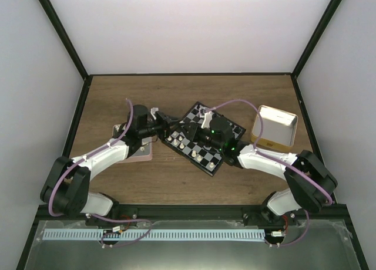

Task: Set up the chess pieces on the board
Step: Place the chess piece on the chessboard.

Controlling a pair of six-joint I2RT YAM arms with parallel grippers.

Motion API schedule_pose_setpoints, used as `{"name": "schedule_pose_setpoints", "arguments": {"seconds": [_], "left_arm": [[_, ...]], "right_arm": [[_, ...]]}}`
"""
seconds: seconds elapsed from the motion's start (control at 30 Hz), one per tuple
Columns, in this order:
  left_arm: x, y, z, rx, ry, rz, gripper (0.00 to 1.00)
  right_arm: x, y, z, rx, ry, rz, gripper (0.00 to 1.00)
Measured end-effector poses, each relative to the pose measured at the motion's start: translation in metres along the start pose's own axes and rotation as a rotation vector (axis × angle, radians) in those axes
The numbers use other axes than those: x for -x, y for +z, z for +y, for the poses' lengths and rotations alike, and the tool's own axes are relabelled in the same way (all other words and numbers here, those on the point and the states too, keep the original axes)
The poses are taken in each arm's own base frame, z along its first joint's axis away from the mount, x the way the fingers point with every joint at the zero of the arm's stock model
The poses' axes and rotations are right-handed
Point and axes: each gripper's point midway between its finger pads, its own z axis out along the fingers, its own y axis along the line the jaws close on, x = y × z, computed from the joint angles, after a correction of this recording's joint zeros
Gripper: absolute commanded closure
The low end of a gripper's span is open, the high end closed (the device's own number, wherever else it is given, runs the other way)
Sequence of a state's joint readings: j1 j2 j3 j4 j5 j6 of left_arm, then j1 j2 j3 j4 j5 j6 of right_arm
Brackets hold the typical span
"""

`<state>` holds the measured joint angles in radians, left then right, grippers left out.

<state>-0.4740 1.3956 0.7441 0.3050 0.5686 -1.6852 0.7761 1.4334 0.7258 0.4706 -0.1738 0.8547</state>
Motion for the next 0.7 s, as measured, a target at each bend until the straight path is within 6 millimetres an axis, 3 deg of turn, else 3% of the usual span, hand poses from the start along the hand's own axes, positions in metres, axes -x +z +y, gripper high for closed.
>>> {"name": "schedule_pose_setpoints", "arguments": {"seconds": [0.3, 0.43, 0.7], "left_arm": [[-0.0004, 0.0000, -0.0019, -0.009, -0.017, 0.002, 0.87], [-0.0004, -0.0002, -0.0011, -0.012, -0.020, 0.002, 0.85], [-0.0003, -0.0011, -0.0033, -0.020, 0.008, -0.004, 0.63]], "right_arm": [[0.0057, -0.0005, 0.0019, 0.003, 0.000, -0.027, 0.84], [0.0071, -0.0010, 0.0008, -0.005, -0.001, -0.035, 0.96], [0.0099, -0.0047, 0.0032, -0.007, -0.008, -0.042, 0.99]]}}
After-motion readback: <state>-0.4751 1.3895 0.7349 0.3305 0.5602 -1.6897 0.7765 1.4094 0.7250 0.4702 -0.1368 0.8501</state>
